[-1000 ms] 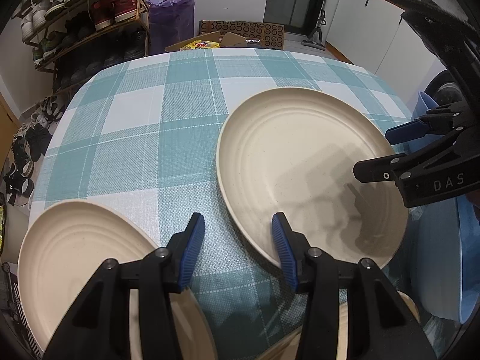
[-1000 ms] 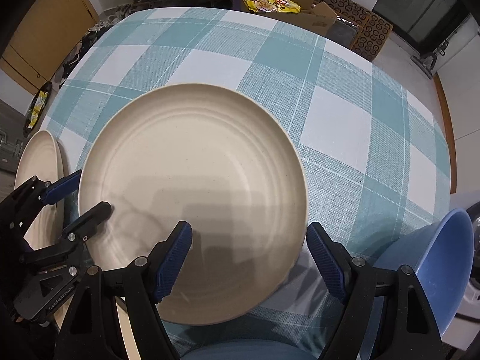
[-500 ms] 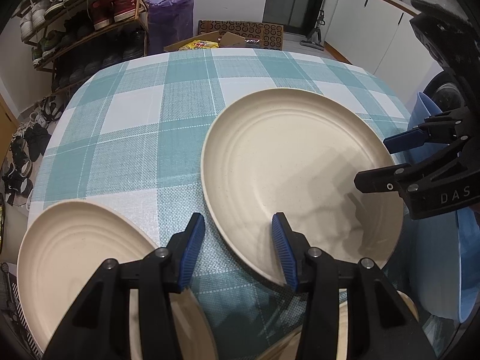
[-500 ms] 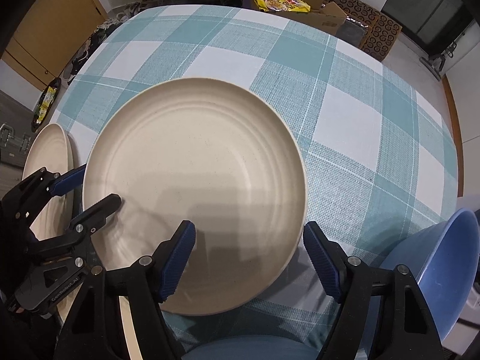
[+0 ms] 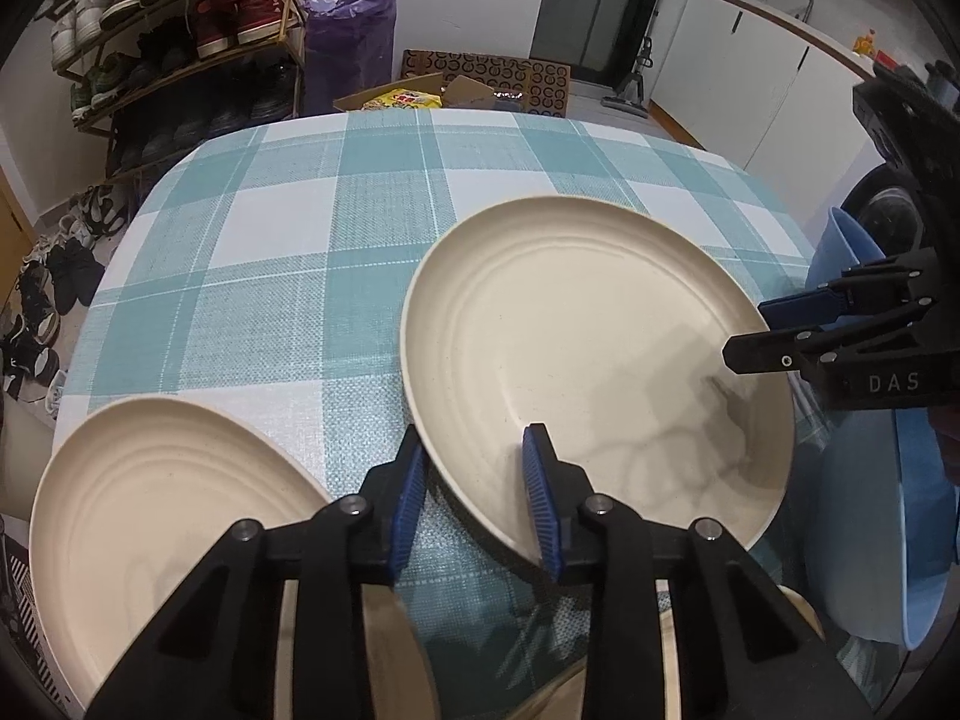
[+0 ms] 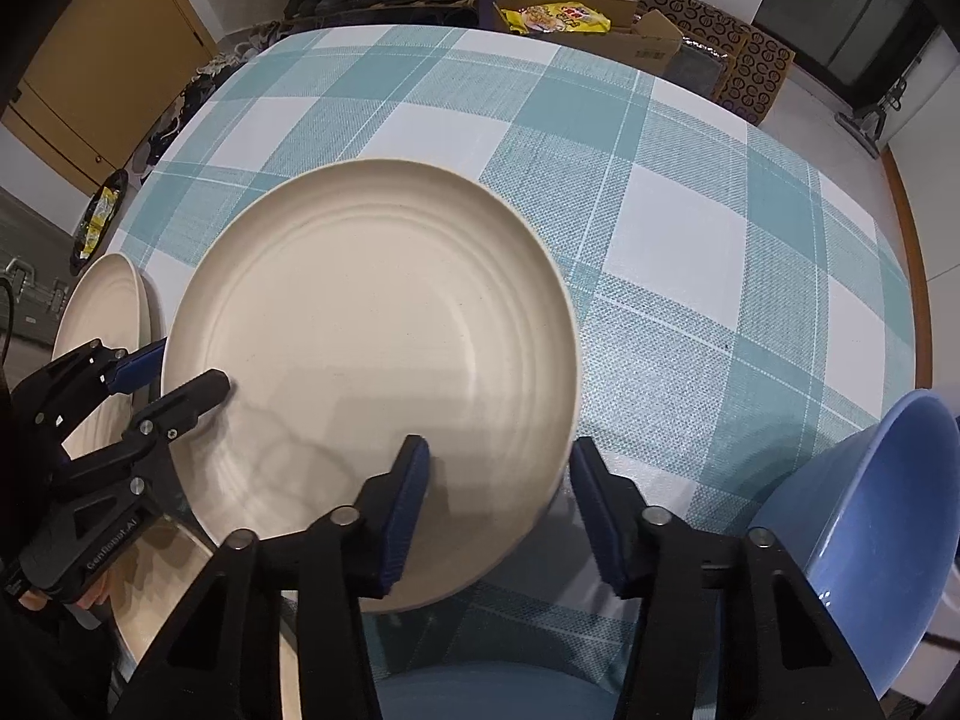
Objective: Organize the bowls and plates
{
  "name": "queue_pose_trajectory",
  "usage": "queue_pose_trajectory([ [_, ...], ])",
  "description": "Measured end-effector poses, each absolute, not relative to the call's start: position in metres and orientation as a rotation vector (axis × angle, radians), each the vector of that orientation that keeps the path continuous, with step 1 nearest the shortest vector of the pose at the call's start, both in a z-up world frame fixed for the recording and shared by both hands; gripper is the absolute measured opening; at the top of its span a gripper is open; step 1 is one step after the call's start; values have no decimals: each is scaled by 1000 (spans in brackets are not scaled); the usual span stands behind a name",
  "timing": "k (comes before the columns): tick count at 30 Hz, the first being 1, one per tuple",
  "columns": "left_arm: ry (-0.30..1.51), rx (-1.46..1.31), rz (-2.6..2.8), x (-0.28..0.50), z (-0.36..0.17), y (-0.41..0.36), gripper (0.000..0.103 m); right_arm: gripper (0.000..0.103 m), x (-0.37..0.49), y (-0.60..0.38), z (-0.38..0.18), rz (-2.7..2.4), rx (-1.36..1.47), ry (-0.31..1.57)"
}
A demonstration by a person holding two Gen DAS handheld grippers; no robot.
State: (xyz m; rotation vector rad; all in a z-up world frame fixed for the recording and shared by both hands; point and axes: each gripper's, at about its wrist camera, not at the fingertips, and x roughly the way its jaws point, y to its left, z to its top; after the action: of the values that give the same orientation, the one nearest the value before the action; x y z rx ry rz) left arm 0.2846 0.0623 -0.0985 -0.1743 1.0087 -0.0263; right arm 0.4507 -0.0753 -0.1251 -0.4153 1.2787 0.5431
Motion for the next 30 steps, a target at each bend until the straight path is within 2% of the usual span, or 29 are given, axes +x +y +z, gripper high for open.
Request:
queue_pose_trajectory([
  [7,973,-180,-7,280,-91,66,31,36,444,-75,-112,547,-422,1199],
  [30,808,-165,59,231,-36,70,31,31,389,-78,-57,619,-373,948],
])
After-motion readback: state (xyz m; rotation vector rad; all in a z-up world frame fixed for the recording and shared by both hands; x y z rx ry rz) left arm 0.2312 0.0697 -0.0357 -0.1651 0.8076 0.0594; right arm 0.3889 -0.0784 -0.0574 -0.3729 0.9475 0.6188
